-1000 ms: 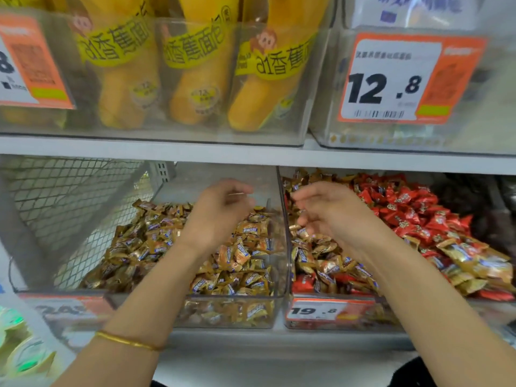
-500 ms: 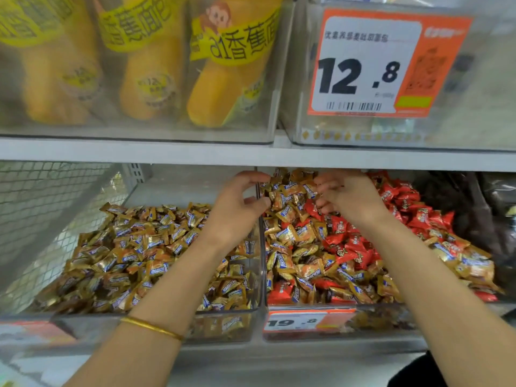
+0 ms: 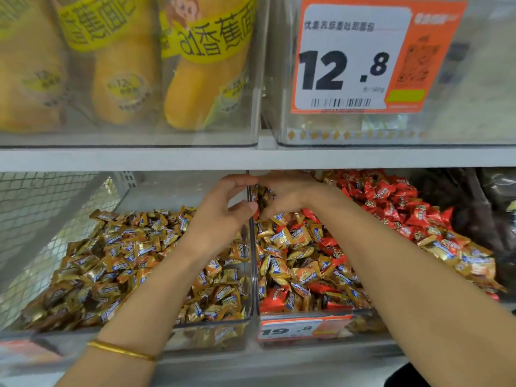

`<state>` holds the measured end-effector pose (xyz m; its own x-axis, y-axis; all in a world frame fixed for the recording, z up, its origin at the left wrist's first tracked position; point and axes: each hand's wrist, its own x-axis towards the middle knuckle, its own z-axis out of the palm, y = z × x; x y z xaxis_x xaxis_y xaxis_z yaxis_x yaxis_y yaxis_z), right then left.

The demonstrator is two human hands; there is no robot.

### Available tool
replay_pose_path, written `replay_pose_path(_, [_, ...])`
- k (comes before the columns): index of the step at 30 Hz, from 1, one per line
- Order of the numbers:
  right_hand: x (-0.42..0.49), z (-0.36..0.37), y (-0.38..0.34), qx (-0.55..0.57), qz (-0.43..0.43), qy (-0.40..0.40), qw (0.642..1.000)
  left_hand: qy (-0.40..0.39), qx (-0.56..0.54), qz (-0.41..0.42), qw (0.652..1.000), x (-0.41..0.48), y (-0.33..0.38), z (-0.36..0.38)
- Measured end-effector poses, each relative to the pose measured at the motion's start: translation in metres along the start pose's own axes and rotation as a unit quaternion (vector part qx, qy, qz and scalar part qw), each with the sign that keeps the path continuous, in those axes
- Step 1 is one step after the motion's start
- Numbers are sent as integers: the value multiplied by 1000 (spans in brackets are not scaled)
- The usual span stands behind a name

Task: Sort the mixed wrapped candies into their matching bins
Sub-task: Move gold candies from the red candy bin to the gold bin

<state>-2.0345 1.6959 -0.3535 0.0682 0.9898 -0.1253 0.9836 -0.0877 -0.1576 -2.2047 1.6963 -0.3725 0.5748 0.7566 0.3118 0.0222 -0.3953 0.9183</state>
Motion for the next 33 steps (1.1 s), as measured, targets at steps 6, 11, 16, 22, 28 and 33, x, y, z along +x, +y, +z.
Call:
replay_pose_path(6, [-35, 2, 10, -9, -23, -13, 1000, -4, 25, 5, 1000, -2, 6, 2])
replay_pose_path(11, [-77, 14, 21, 5, -48, 18, 999, 9, 135, 48, 990, -3, 11, 6])
replay_pose_path(16, [-111, 21, 39, 171, -31, 86, 981, -16, 244, 85, 966, 1, 28, 17])
replay_pose_path(22, [-129, 9, 46, 581, 89, 218, 779, -180, 400, -21, 899, 45, 30, 53])
replay_pose_path(28, [-133, 2, 57, 803, 148, 173, 551, -235, 501, -145, 820, 82, 6, 92])
replay_pose_path(33, [-136, -1, 61, 847, 145, 152, 488, -263, 501, -169, 807, 84, 0, 95])
